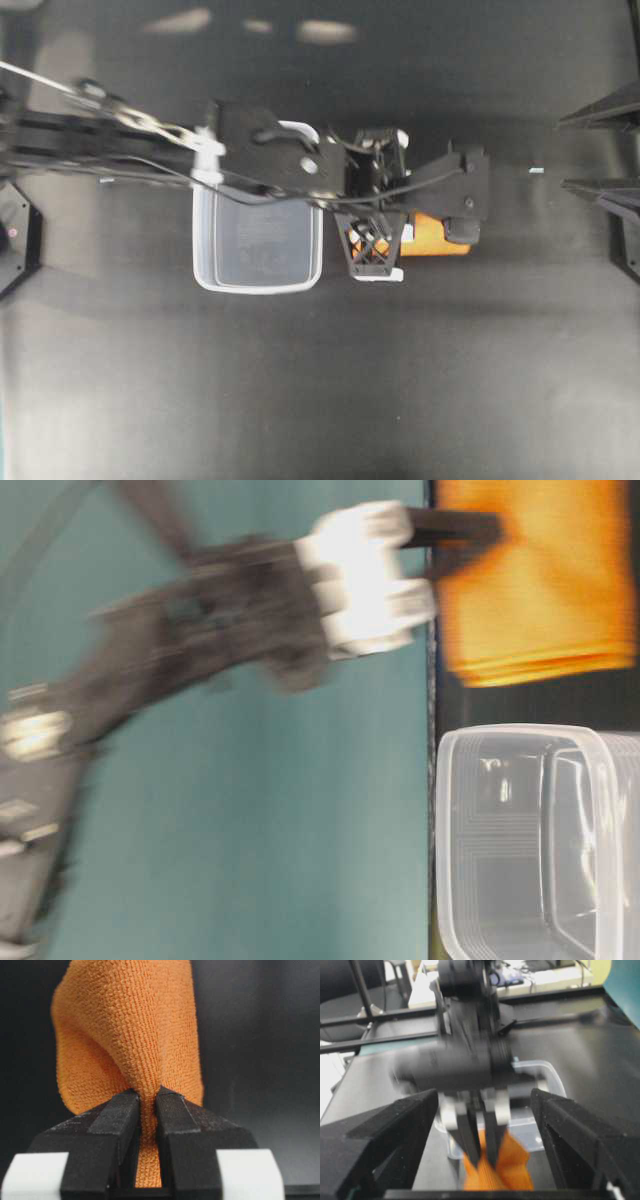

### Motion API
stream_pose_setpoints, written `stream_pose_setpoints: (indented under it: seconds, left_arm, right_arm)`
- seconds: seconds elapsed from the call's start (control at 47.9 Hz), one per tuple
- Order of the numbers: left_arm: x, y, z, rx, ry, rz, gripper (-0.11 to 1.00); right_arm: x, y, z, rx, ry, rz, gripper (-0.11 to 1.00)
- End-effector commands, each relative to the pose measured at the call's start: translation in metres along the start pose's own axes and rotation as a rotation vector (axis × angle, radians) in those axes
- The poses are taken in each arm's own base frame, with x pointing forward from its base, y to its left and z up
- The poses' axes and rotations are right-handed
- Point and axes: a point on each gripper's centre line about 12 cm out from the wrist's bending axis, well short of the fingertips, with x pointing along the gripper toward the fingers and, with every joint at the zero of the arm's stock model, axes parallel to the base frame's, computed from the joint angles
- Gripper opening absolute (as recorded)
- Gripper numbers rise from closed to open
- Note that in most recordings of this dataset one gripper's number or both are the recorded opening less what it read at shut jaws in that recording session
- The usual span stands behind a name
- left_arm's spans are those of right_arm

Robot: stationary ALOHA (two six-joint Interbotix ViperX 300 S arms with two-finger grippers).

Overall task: Place the orange towel into the container with the left arm.
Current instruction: 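Carry the hanging towel left over the clear container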

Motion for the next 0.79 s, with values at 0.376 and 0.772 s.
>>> stream_pose_setpoints:
  seconds: [0.376,0.772]
  left_arm:
    - [-0.140,0.006,-0.044,0.022,0.045,0.010,0.06]
    - [-0.116,0.005,-0.096,-0.012,0.052,0.015,0.06]
  right_arm:
    - [0.001,0.000,0.004,0.005,-0.014,0.000,0.72]
    - [0.001,-0.003,0.002,0.008,-0.014,-0.016,0.72]
